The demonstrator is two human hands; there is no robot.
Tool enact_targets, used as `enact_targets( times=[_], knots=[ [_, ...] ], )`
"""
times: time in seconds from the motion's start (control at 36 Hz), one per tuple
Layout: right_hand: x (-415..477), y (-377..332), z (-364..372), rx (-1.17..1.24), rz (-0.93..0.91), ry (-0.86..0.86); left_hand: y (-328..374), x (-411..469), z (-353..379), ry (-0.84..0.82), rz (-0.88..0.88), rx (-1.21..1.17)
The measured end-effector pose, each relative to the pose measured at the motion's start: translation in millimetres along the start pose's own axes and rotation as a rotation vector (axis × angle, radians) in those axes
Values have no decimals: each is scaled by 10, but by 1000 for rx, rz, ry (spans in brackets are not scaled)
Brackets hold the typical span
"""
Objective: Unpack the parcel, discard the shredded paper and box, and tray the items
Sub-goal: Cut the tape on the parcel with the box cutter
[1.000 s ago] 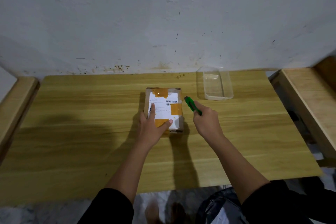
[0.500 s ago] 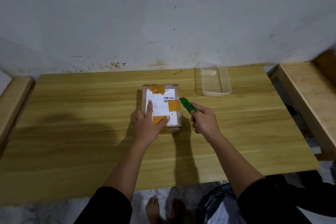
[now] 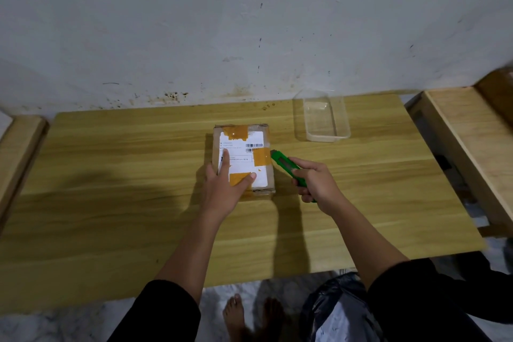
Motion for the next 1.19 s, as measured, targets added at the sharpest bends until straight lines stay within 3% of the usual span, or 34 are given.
enact_targets(
  times=[0.36, 0.61, 0.67, 0.75, 0.86, 0.92, 1.11, 1.19],
  knots=[
    [-179, 228, -79, 23, 18, -98, 59, -1, -10, 46, -36, -18],
    [-147, 260, -260, 107, -36, 74, 75, -10, 93, 28, -133, -193],
    [-131, 263, -278, 103, -39, 95, 100, -43, 50, 68, -77, -167],
    [-101, 265, -287, 107, -40, 118, 241, -35, -84, 158, 170, -35],
    [-84, 237, -289, 103, -55, 143, 320, 63, -14, 33, 414, 242],
    [-72, 231, -284, 98, -56, 150, 275, 94, 22, 9, 397, 267],
    [-34, 179, -276, 72, -77, 197, 418, 135, 70, 198, 139, 355],
    [-30, 141, -270, 64, -86, 212, 513, 175, 13, 206, 182, 453]
  ],
)
Point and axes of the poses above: each hand's wrist, its own x-axis towards the middle knuckle, its own z-axis out of the palm, y = z × x, the point moved 9 cm from there along x, towards the middle knuckle, and after that the axes turned 1 degree about z, right-handed, at the moved point
